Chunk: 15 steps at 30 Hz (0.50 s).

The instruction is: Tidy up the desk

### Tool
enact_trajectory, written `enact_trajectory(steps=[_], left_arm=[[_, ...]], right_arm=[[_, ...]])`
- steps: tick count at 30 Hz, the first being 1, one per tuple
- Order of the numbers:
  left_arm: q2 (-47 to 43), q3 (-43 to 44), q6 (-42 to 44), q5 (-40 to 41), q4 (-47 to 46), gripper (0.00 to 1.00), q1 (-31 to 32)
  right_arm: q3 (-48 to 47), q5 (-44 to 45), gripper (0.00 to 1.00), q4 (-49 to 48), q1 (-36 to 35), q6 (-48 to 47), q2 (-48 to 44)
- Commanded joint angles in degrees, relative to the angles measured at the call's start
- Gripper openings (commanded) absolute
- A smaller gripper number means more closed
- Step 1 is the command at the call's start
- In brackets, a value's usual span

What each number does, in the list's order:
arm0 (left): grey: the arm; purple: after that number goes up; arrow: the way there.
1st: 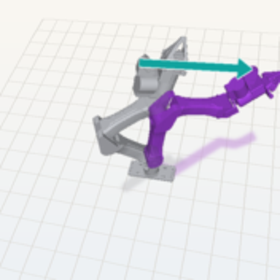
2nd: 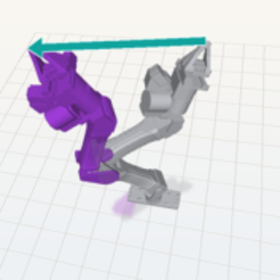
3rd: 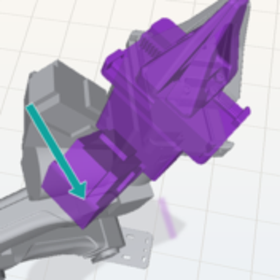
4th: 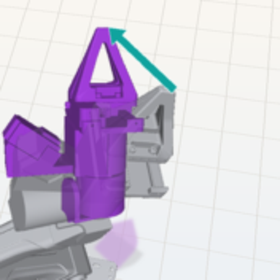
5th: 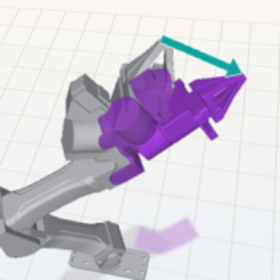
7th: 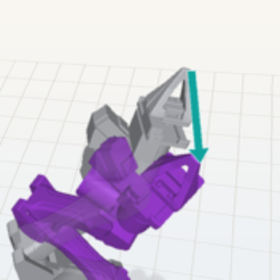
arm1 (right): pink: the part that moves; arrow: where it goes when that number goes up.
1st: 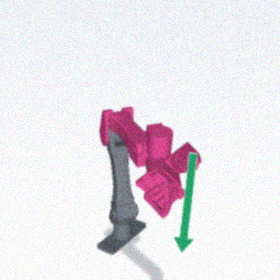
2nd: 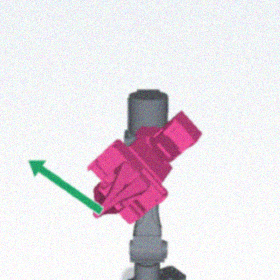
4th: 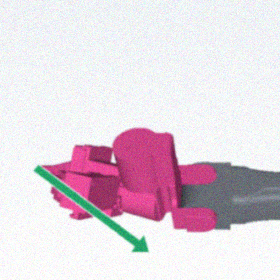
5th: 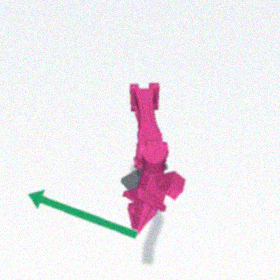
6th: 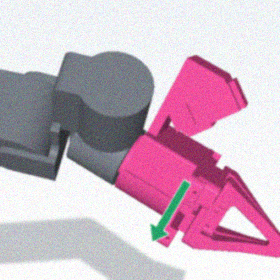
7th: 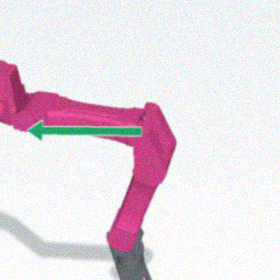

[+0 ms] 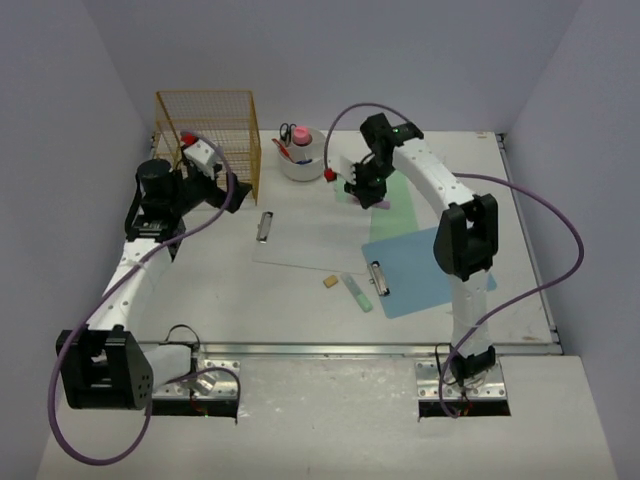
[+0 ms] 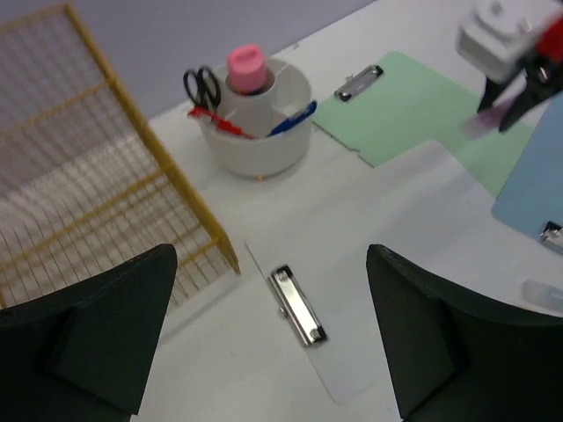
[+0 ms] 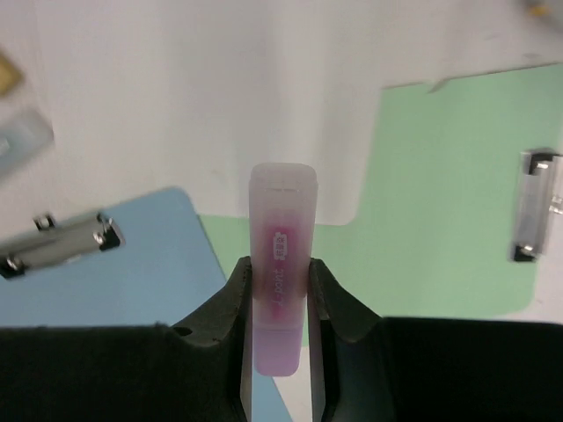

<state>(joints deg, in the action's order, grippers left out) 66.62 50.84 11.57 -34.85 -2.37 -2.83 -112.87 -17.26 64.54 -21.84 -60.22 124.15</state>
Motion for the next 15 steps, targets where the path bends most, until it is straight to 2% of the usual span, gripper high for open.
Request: enact_trajectory(steps=[1,2,5,6,8,9,10,13,15], left_arm=[[-2.2,0.2,32.7,-3.1,-6.1,0.87,10.8],[-2.8,-1.0,41.9,-6.1,-5.5,0.85,12.8],[-2.8,-1.2,55.8,-11.0,-1.1,0.82,18.0],[-2.8,-1.1,63.7,-11.7,2.2,0.80,19.4],[-2.7,-1.1,70.0,-12.9,8.3,0.79,24.6],[-2.4,-1.1,73.4,-13.5,9.4,0.79,27.4],[-2.4,-1.1,75.3,-13.6,10.9,0.79,27.8],[1.4,-0.1,86.3,-12.9,20.2,0.76,37.2],[3.9,1.1,87.9,-11.6,22.0,0.71,41.2]], right_arm=[[-9.6,-11.4,0.00,10.7,2.4,29.0,-1.0],[-5.7,-15.1,0.00,10.7,3.1,36.9,-1.7],[2.5,-20.7,0.00,9.2,4.7,50.5,-3.7],[8.0,-26.8,0.00,8.6,5.4,54.2,-4.1],[15.3,-31.8,0.00,2.3,6.5,64.5,-7.1],[19.6,-31.5,0.00,-0.8,6.7,68.5,-9.3],[21.8,-31.4,0.00,-1.2,6.7,69.0,-9.5],[28.2,-35.9,0.00,-3.2,7.0,79.8,-11.8],[31.1,-37.4,0.00,-3.7,7.0,82.9,-12.8]])
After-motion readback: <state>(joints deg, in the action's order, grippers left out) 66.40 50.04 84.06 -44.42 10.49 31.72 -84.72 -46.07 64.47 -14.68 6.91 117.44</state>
